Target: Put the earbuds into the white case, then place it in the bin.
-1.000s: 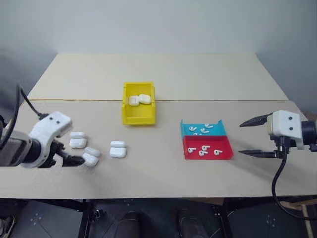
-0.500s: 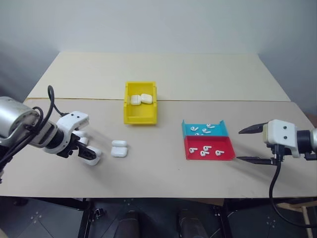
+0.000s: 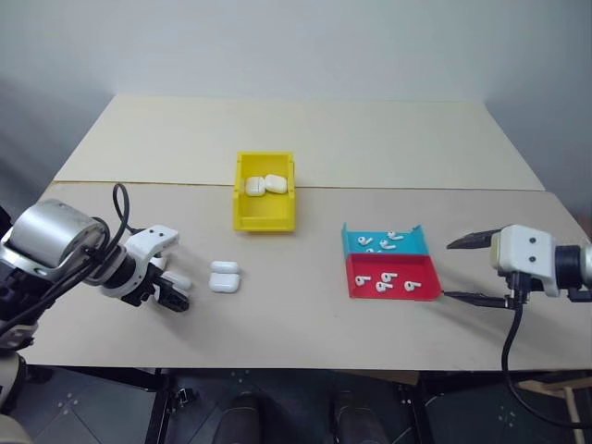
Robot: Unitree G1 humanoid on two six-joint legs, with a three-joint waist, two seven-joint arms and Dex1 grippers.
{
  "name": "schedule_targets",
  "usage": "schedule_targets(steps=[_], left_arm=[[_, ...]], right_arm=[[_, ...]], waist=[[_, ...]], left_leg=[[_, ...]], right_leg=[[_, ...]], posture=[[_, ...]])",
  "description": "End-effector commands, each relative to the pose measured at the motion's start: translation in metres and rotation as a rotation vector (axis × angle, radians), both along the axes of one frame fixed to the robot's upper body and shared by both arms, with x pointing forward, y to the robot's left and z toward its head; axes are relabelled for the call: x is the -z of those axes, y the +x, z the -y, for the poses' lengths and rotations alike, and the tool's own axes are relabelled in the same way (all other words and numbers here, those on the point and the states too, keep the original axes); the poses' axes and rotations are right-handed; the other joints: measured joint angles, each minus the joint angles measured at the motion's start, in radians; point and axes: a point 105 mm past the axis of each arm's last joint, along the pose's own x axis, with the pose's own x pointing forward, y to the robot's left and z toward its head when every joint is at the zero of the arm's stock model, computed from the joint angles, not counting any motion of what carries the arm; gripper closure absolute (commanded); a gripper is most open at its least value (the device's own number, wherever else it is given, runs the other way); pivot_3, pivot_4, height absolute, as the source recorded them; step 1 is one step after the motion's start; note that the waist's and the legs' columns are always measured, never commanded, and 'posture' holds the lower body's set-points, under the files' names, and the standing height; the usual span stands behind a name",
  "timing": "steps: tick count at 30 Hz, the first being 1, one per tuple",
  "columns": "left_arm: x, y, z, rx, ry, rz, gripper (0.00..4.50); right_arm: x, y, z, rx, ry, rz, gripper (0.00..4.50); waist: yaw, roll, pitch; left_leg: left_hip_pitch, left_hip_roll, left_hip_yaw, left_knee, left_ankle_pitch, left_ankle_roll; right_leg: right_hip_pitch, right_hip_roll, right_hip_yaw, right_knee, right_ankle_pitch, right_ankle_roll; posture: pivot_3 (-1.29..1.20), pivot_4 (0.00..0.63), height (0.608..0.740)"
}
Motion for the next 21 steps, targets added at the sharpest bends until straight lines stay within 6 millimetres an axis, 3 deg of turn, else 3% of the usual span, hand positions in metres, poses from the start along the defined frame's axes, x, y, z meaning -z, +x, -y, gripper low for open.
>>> schedule_targets(steps=[1, 10, 13, 17, 21], left_arm=[[-0.0009, 0.0044, -0.0034, -0.019, 0.018, 0.018, 0.0], [0.0051, 0.0041, 0.0015, 0.01, 0.037, 0.012, 0.0], [0.0081, 0.0021, 0.0008, 0.011, 0.039, 0.003, 0.52], [0.0085, 0.0015, 0.002, 0.017, 0.037, 0.007, 1.78], [0.0076, 0.0013, 0.0032, 0.025, 0.038, 0.014, 1.8]], right_arm=[[-0.0187, 0.0004, 0.002, 0.005, -0.018, 0.071, 0.01], [-0.0194, 0.0005, -0.001, 0.0, -0.018, 0.075, 0.01], [-0.0197, 0.0002, -0.0021, -0.002, -0.017, 0.076, 0.0], [-0.0205, 0.0001, -0.0021, -0.004, -0.021, 0.077, 0.0], [-0.0215, 0.0013, -0.0026, -0.006, -0.024, 0.079, 0.0]], waist=[[0.0, 0.0, 0.0], [0.003, 0.002, -0.001], [0.002, 0.002, -0.001], [0.002, 0.002, -0.001], [0.002, 0.002, -0.001]], left_leg=[[0.001, 0.0, 0.0, 0.0, 0.0, 0.0], [0.003, 0.0, 0.0, 0.0, 0.0, 0.0], [0.003, 0.0, 0.0, 0.0, 0.0, 0.0], [0.002, 0.0, 0.0, 0.0, 0.0, 0.0], [0.002, 0.0, 0.0, 0.0, 0.0, 0.0]], right_leg=[[0.001, 0.0, 0.0, 0.0, 0.0, 0.0], [0.002, 0.0, 0.0, 0.001, 0.0, 0.0], [0.002, 0.0, 0.0, 0.001, 0.0, 0.0], [0.002, 0.0, 0.0, 0.001, 0.0, 0.0], [0.002, 0.0, 0.0, 0.0, 0.0, 0.0]], posture=[[0.0, 0.15, 0.74], [0.0, 0.15, 0.74], [0.0, 0.15, 0.74], [0.0, 0.15, 0.74], [0.0, 0.15, 0.74]])
